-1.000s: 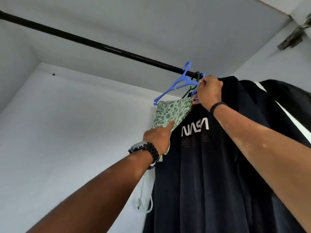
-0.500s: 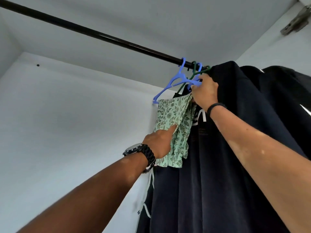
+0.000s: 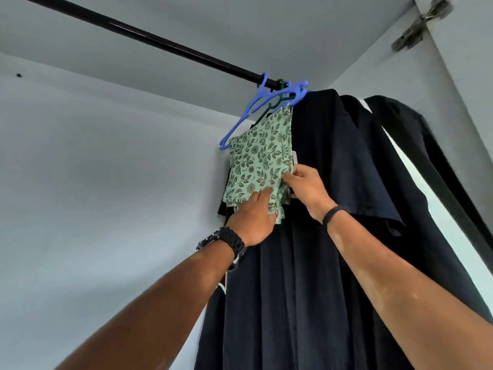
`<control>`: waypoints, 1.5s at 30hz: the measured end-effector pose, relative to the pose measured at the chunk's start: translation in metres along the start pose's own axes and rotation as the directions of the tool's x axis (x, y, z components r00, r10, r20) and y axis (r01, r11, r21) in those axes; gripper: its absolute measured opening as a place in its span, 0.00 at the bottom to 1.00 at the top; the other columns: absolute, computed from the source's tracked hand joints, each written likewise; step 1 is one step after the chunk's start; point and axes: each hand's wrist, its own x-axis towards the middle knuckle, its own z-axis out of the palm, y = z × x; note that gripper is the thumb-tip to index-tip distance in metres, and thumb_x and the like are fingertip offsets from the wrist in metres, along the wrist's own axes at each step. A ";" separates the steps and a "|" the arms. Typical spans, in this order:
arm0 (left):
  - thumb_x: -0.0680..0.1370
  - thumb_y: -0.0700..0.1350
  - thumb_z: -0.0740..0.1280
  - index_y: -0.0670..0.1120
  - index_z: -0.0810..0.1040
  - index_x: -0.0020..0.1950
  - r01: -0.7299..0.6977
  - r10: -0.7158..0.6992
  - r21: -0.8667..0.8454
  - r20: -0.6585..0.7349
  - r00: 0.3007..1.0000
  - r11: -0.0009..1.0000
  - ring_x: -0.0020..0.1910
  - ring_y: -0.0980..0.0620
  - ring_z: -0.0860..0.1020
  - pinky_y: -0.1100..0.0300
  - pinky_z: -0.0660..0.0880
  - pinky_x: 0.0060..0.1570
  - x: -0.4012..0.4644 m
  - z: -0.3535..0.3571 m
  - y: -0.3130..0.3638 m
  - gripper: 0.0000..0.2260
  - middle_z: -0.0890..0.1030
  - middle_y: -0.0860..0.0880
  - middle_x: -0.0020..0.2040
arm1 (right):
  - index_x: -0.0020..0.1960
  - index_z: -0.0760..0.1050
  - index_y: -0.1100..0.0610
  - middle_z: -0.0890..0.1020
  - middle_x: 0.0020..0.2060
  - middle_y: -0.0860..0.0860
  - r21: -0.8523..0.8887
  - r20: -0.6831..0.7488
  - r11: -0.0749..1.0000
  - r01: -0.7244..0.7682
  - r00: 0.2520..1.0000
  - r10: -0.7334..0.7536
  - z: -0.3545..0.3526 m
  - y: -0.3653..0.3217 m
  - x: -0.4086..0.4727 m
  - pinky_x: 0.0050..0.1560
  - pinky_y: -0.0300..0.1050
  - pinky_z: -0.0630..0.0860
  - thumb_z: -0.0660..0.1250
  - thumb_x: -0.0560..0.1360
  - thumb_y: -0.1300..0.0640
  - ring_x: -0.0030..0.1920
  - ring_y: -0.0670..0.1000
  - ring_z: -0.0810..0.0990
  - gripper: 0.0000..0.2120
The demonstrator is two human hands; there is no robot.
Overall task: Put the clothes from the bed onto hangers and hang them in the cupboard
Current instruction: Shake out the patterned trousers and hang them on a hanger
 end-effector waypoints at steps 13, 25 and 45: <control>0.79 0.34 0.54 0.44 0.59 0.75 0.094 -0.128 -0.378 -0.066 0.990 0.921 0.69 0.48 0.68 0.57 0.67 0.66 -0.129 -0.022 0.040 0.24 0.68 0.45 0.71 | 0.44 0.76 0.52 0.78 0.36 0.48 0.004 0.113 0.988 -0.156 0.982 0.154 -0.001 -0.032 -0.175 0.46 0.46 0.79 0.60 0.78 0.66 0.46 0.49 0.80 0.12; 0.79 0.32 0.56 0.49 0.65 0.71 0.440 -0.529 -0.447 -0.093 0.844 0.779 0.54 0.55 0.77 0.63 0.74 0.53 -0.414 -0.055 0.152 0.23 0.75 0.53 0.57 | 0.51 0.77 0.54 0.80 0.38 0.48 0.073 0.412 0.961 -0.265 0.886 0.213 -0.045 -0.089 -0.427 0.49 0.53 0.80 0.63 0.76 0.66 0.40 0.47 0.80 0.09; 0.79 0.32 0.57 0.48 0.69 0.68 0.984 -0.932 -0.175 -0.360 -0.044 0.020 0.44 0.63 0.79 0.60 0.76 0.45 -0.904 -0.293 0.514 0.20 0.80 0.49 0.54 | 0.54 0.76 0.56 0.80 0.40 0.48 0.249 0.963 0.915 -0.318 -0.023 -0.270 -0.157 -0.402 -0.878 0.36 0.33 0.68 0.64 0.75 0.64 0.40 0.48 0.79 0.09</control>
